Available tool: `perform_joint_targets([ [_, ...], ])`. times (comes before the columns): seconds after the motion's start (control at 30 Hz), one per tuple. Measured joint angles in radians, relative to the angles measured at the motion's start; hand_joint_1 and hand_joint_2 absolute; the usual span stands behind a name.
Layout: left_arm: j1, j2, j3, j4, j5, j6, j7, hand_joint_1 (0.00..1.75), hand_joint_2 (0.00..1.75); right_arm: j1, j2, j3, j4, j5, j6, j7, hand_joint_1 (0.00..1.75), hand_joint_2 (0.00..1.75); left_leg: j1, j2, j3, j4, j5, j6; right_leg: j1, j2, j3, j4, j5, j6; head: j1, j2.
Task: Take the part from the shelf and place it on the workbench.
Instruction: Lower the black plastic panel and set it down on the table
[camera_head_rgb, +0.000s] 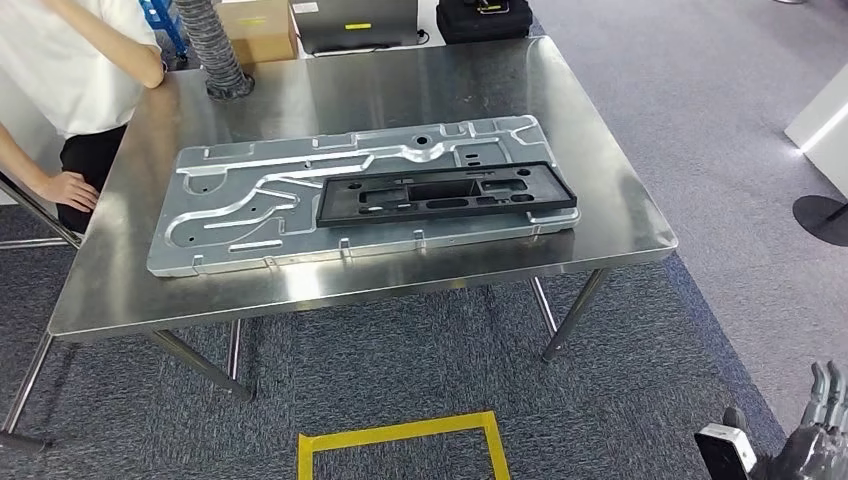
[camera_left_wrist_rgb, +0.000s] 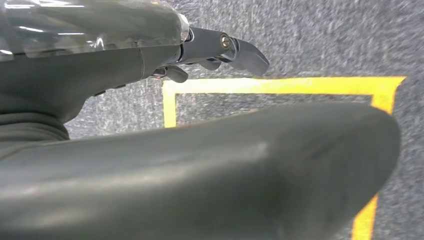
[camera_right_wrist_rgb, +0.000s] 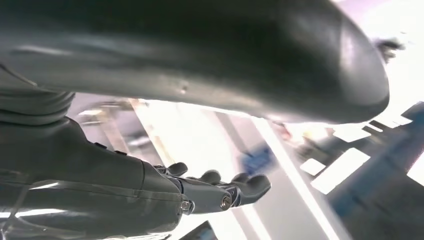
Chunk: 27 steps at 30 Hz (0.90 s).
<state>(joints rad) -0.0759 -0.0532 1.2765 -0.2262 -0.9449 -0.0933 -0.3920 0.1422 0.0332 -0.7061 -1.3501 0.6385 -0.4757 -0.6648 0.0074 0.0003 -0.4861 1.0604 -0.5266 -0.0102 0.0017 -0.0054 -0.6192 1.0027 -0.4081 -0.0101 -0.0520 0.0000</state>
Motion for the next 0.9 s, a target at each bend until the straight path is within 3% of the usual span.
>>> perform_joint_targets([
  [0.07,0.002,-0.005,-0.004,0.000,-0.006,0.001,0.004,0.00,0.00,-0.025,0.000,-0.085,0.163,0.071,-0.031,0.001,0.00,0.00,-0.005,-0.001,0.047,-0.082,-0.008,0.007,0.001,-0.003,-0.003,0.000,0.014,0.011,0.000,0.000],
  [0.13,0.005,-0.011,-0.005,0.001,-0.009,0.003,0.005,0.00,0.00,-0.053,-0.004,-0.166,0.337,0.148,-0.076,0.012,0.00,0.00,-0.005,-0.001,0.042,-0.092,0.005,0.017,0.000,-0.003,-0.001,-0.005,0.027,0.023,0.000,0.000],
  [0.17,0.005,-0.014,-0.005,0.001,-0.009,0.004,0.005,0.00,0.00,-0.064,-0.007,-0.201,0.422,0.187,-0.098,0.031,0.00,0.00,-0.003,0.000,0.036,-0.095,0.014,0.024,-0.001,-0.002,-0.006,-0.001,0.020,0.029,0.000,0.000],
  [0.23,0.005,-0.020,-0.006,0.001,-0.013,0.007,0.003,0.00,0.00,-0.085,-0.011,-0.256,0.588,0.260,-0.115,0.115,0.00,0.00,0.000,0.005,0.016,-0.102,0.038,0.036,-0.005,0.002,-0.029,0.056,-0.048,0.042,0.000,0.000],
  [0.3,0.005,-0.022,-0.007,0.001,-0.018,0.012,0.001,0.00,0.00,-0.111,-0.013,-0.284,0.730,0.322,-0.081,0.254,0.00,0.00,-0.001,0.011,-0.009,-0.101,0.058,0.041,-0.011,0.004,-0.064,0.181,-0.148,0.053,0.000,0.000],
  [0.37,0.004,-0.023,-0.008,0.001,-0.021,0.015,0.000,0.00,0.00,-0.131,-0.011,-0.294,0.838,0.369,-0.040,0.377,0.00,0.00,-0.002,0.013,-0.033,-0.097,0.074,0.039,-0.017,0.004,-0.079,0.280,-0.185,0.061,0.000,0.000],
  [0.43,0.003,-0.023,-0.009,0.001,-0.022,0.015,-0.001,0.00,0.00,-0.138,-0.010,-0.296,0.877,0.386,-0.027,0.419,0.00,0.00,-0.002,0.014,-0.043,-0.094,0.080,0.037,-0.020,0.003,-0.077,0.306,-0.181,0.063,0.000,0.000],
  [0.5,0.003,-0.023,-0.009,0.001,-0.024,0.016,-0.001,0.00,0.00,-0.140,-0.009,-0.296,0.890,0.393,-0.020,0.433,0.00,0.00,-0.002,0.014,-0.048,-0.092,0.083,0.035,-0.021,0.003,-0.064,0.294,-0.168,0.064,0.000,0.000],
  [0.53,0.003,-0.022,-0.011,0.001,-0.029,0.016,-0.001,0.00,0.00,-0.150,-0.004,-0.294,0.925,0.413,0.006,0.471,0.00,0.00,-0.002,0.014,-0.061,-0.084,0.089,0.030,-0.024,0.004,-0.005,0.217,-0.153,0.064,0.000,0.000],
  [0.6,0.002,-0.022,-0.015,0.001,-0.043,0.017,-0.001,0.00,0.00,-0.173,0.013,-0.291,1.012,0.458,0.078,0.559,0.00,0.00,-0.003,0.014,-0.092,-0.066,0.108,0.012,-0.024,0.006,0.112,0.054,-0.124,0.053,0.000,0.000],
  [0.63,0.002,-0.021,-0.017,0.001,-0.051,0.017,0.002,0.00,0.00,-0.182,0.022,-0.288,1.048,0.478,0.113,0.593,0.00,0.00,-0.002,0.014,-0.104,-0.060,0.118,0.002,-0.021,0.006,0.155,-0.014,-0.121,0.045,0.000,0.000],
  [0.7,0.006,-0.019,-0.021,0.001,-0.062,0.020,0.013,0.00,0.00,-0.185,0.039,-0.282,1.078,0.501,0.158,0.613,0.00,0.00,0.002,0.012,-0.113,-0.057,0.122,-0.012,-0.018,0.004,0.142,-0.021,-0.109,0.023,0.000,0.000],
  [0.73,0.011,-0.018,-0.023,0.001,-0.068,0.022,0.021,0.00,0.00,-0.186,0.047,-0.276,1.089,0.511,0.180,0.618,0.00,0.00,0.003,0.011,-0.121,-0.042,0.102,-0.018,-0.018,0.002,0.134,-0.022,-0.100,0.013,0.000,0.000],
  [0.77,0.015,-0.017,-0.026,0.001,-0.074,0.023,0.029,0.00,0.00,-0.188,0.056,-0.269,1.098,0.518,0.202,0.620,0.00,0.00,0.005,0.010,-0.135,-0.007,0.065,-0.022,-0.018,0.000,0.124,-0.023,-0.090,0.003,0.000,0.000],
  [0.83,0.021,-0.014,-0.034,0.001,-0.087,0.024,0.040,0.00,0.00,-0.190,0.073,-0.257,1.113,0.526,0.243,0.618,0.00,0.00,0.006,0.009,-0.173,0.117,-0.035,-0.026,-0.013,-0.001,0.101,-0.022,-0.071,-0.008,0.000,0.000],
  [0.87,0.022,-0.011,-0.037,0.001,-0.092,0.025,0.045,0.00,0.00,-0.191,0.081,-0.252,1.119,0.530,0.260,0.617,0.00,0.00,0.006,0.009,-0.187,0.181,-0.068,-0.027,-0.009,-0.001,0.088,-0.021,-0.063,-0.010,0.000,0.000],
  [0.9,0.022,-0.007,-0.039,0.001,-0.098,0.025,0.048,0.00,0.00,-0.192,0.088,-0.247,1.124,0.534,0.274,0.614,0.00,0.00,0.006,0.008,-0.188,0.221,-0.080,-0.027,-0.006,-0.001,0.074,-0.018,-0.054,-0.011,0.000,0.000],
])
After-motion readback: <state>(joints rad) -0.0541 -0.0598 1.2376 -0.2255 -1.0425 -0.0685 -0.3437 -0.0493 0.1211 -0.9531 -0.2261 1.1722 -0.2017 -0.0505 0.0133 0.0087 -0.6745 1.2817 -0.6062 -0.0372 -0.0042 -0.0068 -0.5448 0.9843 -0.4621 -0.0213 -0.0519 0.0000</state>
